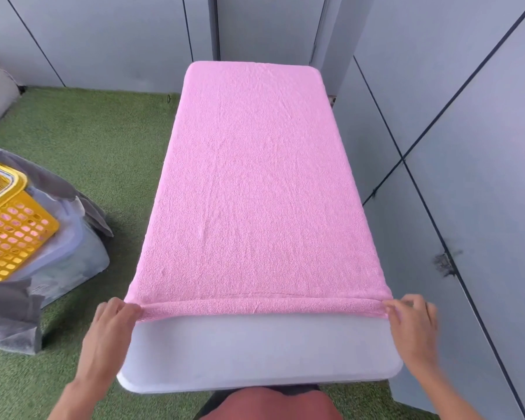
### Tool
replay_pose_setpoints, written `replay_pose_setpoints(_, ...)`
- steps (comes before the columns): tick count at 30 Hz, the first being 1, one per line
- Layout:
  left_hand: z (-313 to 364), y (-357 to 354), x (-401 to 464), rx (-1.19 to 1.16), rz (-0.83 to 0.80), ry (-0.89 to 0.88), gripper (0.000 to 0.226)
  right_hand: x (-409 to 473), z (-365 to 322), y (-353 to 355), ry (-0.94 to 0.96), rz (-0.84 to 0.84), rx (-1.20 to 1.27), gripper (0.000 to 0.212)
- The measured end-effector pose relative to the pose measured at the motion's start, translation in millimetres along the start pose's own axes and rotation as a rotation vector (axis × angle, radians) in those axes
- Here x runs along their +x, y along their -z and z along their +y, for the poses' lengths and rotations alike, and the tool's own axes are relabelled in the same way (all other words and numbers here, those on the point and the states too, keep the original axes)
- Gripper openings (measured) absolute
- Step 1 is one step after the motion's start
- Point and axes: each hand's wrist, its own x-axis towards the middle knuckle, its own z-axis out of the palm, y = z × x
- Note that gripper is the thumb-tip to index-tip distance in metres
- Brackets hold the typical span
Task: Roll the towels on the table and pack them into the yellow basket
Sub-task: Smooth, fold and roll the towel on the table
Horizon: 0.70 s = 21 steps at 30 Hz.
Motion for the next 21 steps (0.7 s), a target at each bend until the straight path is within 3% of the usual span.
replay_pose_setpoints(5, 13, -21, -29, 0.032, 0.03, -0.029, 0.047, -19, -7, -12, 0.088, -0.099, 0.047, 0.045)
replay_pose_setpoints(8, 13, -21, -14, 0.034, 0.05, -0.024, 0.04, -6, -7, -8, 0.049, -0.134, 0.118, 0.04)
replay_pose_setpoints(12, 13, -19, 6, -0.059, 0.024, 0.011, 0.026, 9, -4, -8, 0.137, -0.16, 0.108, 0.024)
replay_pose_setpoints(16, -2, -12, 6, -0.086, -0.086, -0.042, 0.025, 9, 22, -2, 0.187, -0.318, 0.029, 0.019)
replay_pose_setpoints(21, -8, 1, 18, -0.191, -0.278, 0.07, 0.025, 34, 16, 23, 0.153, -0.63, 0.067, 0.022)
